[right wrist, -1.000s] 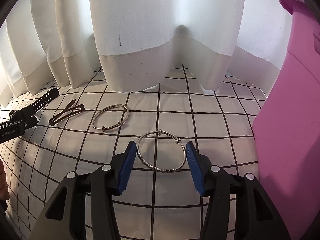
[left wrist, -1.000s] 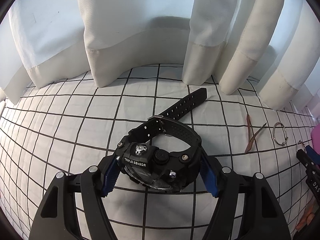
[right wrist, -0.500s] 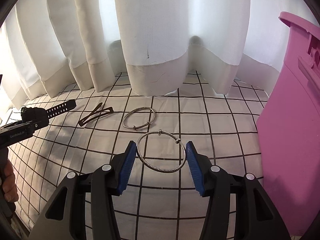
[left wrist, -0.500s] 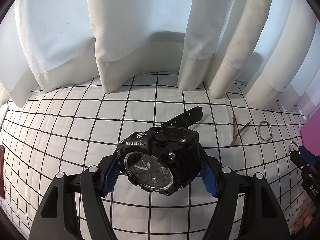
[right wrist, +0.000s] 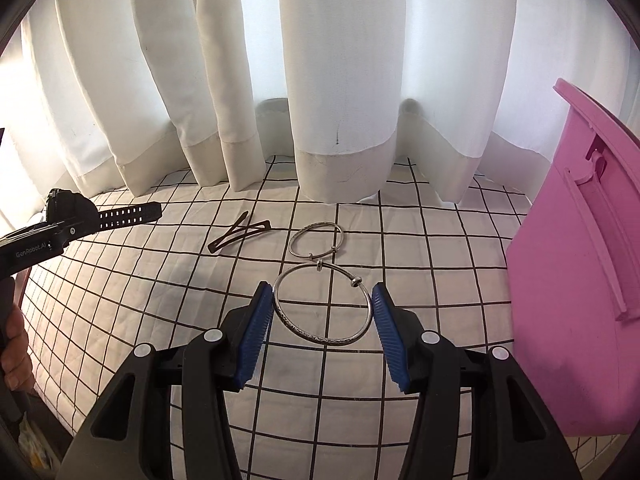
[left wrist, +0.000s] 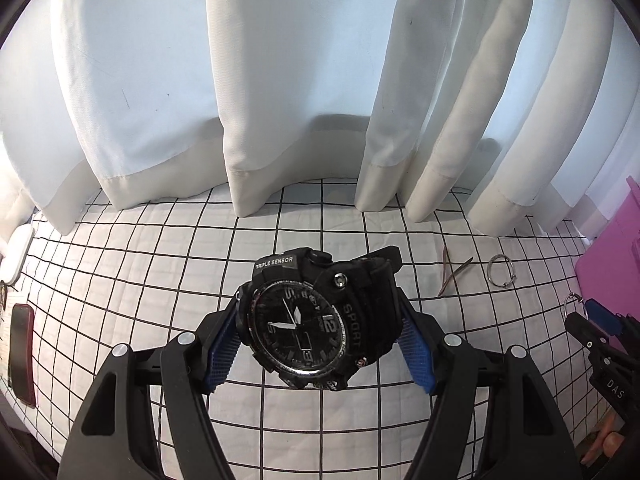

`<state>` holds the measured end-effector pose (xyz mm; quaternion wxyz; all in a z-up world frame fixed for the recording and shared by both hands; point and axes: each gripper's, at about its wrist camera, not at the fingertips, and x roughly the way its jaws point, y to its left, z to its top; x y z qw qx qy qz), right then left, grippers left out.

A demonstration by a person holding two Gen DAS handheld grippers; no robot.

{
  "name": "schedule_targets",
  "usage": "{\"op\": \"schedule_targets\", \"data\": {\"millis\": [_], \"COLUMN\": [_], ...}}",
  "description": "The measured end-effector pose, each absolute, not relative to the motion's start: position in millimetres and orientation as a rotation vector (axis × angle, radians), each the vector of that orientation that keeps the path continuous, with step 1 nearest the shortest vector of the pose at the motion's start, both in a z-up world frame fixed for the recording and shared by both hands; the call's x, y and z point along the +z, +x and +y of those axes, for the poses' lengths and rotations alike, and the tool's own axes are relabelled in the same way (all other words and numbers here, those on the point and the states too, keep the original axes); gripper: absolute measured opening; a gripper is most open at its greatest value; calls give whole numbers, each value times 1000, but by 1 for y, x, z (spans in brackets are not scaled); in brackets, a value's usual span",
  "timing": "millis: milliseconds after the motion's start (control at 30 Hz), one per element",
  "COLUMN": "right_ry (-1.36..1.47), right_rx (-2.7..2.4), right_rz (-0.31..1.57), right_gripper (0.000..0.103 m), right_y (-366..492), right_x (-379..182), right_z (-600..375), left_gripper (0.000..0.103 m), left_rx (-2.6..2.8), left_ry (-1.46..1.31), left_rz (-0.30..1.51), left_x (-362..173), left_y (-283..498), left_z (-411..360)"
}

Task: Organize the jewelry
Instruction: 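Lift the wristwatch with the left tool while the right tool lifts the bangle, then carry the wristwatch and bangle over the pink tub and lower them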

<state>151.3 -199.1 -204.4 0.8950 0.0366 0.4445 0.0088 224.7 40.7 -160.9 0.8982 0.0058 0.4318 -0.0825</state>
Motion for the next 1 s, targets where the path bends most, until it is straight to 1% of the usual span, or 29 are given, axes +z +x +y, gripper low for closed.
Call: {"op": "schedule_targets", "data": {"millis": [533, 733, 1000], "right_ry": [63, 75, 74], "right_rx": [26, 14, -45], "right_rz": [853, 819, 732], "right_gripper": [50, 50, 50], "right_y": [143, 132, 105], "right_x": [-148, -125, -80], "right_z": [-183, -185, -210], "left_gripper": [68, 68, 68], "left_rx": [-231, -301, -419], "left_ry": [36, 73, 106], "left_rz": [839, 823, 754], "left_x": [-120, -103, -69], "left_y": [213, 200, 180], "left_z": [45, 28, -11]}}
